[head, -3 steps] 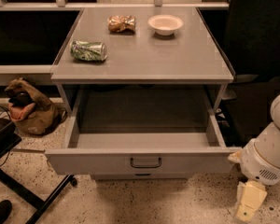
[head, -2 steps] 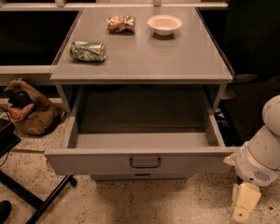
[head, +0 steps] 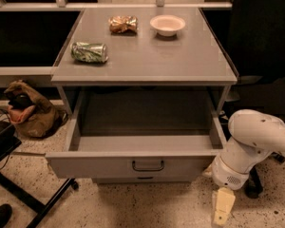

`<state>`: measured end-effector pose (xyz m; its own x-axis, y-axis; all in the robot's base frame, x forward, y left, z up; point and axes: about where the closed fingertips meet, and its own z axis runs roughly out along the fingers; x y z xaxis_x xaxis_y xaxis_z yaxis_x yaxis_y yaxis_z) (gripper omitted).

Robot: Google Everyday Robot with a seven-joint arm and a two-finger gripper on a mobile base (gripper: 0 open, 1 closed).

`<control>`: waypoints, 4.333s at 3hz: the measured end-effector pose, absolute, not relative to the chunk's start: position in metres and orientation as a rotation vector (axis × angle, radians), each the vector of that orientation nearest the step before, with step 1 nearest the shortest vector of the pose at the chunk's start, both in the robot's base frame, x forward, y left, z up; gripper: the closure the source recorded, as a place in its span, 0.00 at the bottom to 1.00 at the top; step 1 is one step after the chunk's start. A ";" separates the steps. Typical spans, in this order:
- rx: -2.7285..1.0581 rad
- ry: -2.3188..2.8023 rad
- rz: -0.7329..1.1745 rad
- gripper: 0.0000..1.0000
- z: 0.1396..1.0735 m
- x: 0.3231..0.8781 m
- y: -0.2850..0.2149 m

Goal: Close top drawer

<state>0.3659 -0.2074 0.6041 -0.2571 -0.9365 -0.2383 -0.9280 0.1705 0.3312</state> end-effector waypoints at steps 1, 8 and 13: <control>1.967 -2.313 -0.662 0.00 0.587 0.383 -0.186; 2.416 -2.218 -0.322 0.00 0.615 0.487 -0.109; 2.530 -2.186 -0.188 0.00 0.633 0.533 -0.079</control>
Offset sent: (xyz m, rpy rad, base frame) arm 0.0559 0.0593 -0.0043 0.0049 -0.1090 0.1602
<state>0.5335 -0.0793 0.6331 0.1508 -0.9642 -0.2180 -0.9873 -0.1357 -0.0828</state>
